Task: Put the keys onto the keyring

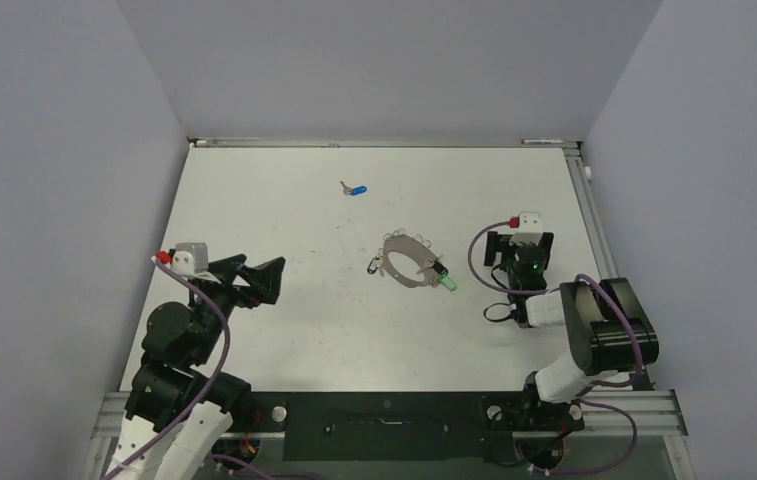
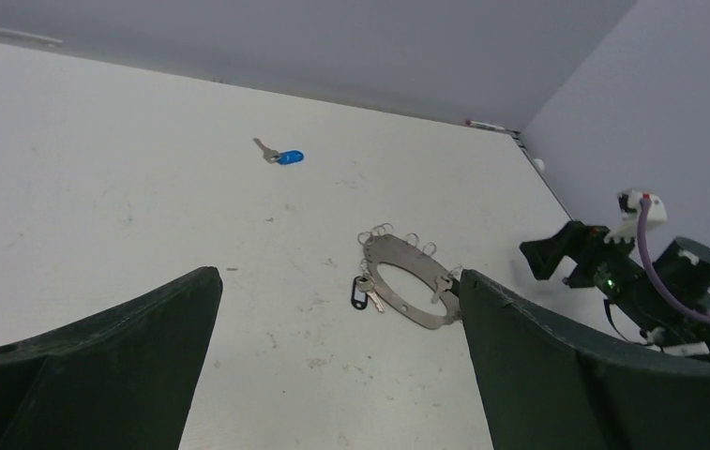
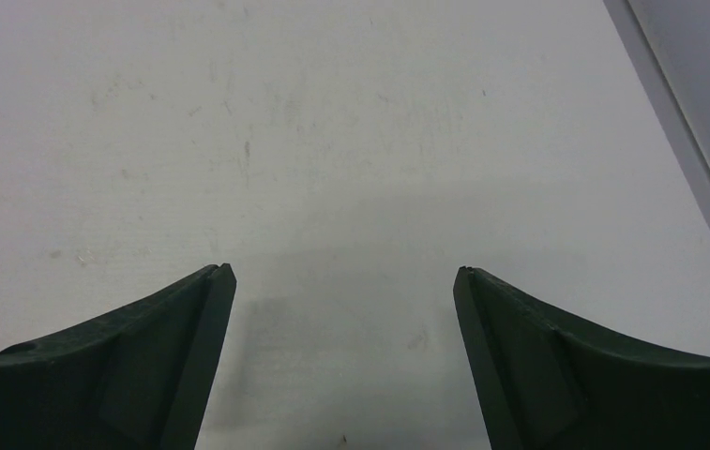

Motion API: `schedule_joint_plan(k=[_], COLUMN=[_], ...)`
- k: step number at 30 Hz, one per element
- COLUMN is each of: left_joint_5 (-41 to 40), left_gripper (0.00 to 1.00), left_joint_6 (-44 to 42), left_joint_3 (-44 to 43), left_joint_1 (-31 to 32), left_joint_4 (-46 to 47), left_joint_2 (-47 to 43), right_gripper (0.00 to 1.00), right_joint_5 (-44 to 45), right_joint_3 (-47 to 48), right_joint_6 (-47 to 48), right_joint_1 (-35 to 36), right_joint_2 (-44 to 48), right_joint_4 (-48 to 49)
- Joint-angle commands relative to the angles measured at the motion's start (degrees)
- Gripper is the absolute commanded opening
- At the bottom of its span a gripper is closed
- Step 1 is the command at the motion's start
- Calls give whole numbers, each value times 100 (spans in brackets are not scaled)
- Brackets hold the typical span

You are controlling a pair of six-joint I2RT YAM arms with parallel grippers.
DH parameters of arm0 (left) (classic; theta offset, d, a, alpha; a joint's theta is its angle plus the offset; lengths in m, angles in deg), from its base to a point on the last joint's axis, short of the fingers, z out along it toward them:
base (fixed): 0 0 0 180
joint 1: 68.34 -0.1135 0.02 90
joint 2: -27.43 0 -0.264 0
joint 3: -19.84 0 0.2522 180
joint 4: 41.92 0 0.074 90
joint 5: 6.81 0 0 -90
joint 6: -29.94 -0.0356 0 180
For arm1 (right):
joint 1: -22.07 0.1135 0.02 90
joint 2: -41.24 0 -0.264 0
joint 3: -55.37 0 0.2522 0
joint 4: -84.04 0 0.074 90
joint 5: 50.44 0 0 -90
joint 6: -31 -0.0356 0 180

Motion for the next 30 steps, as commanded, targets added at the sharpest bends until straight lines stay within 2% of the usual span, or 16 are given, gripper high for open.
schedule_joint_plan(k=[1, 3, 4, 6, 7, 9, 11, 14, 16, 20, 24, 30], left_joint_5=[1061, 831, 213, -868, -1034, -913, -551, -345, -351, -216, -114, -55], left_gripper=[96, 96, 96, 96, 96, 96, 96, 96, 96, 96, 96, 96], left_joint_6=[-143, -183, -71, 240, 201, 151, 159, 10, -58, -128, -171, -216], left_joint_3=[130, 301, 414, 422, 354, 250, 125, -82, -231, -356, -300, -221], left_joint_1=[-31, -79, -113, -203, -241, -276, -316, -372, -393, -402, -402, -422], left_joint_4=[608, 613, 509, 135, 16, -59, -154, -331, -510, -665, -588, -485], left_joint_2=[-129, -300, -398, -501, -491, -385, -181, 173, 374, 596, 571, 470], right_gripper=[91, 91, 91, 91, 91, 95, 97, 92, 91, 89, 68, 58], right_joint_5=[15, -476, -586, -843, -1163, -1803, -1915, -1773, -1189, -875, -983, -398], right_joint_3=[1204, 1951, 2310, 2999, 3226, 3521, 3996, 4818, 5110, 5318, 5547, 6113], right_joint_6=[-67, -1072, -1662, -2156, -2166, -2395, -2767, -2968, -3023, -3006, -3437, -3638], right_joint_1=[268, 216, 176, 132, 121, 118, 161, 509, 988, 1928, 2258, 2932], right_joint_2=[1020, 1419, 1584, 1780, 1803, 1728, 1417, 896, 741, 447, -97, -1082], right_joint_4=[-1843, -2882, -3345, -4353, -4567, -4716, -5416, -6575, -6829, -6637, -6623, -6955])
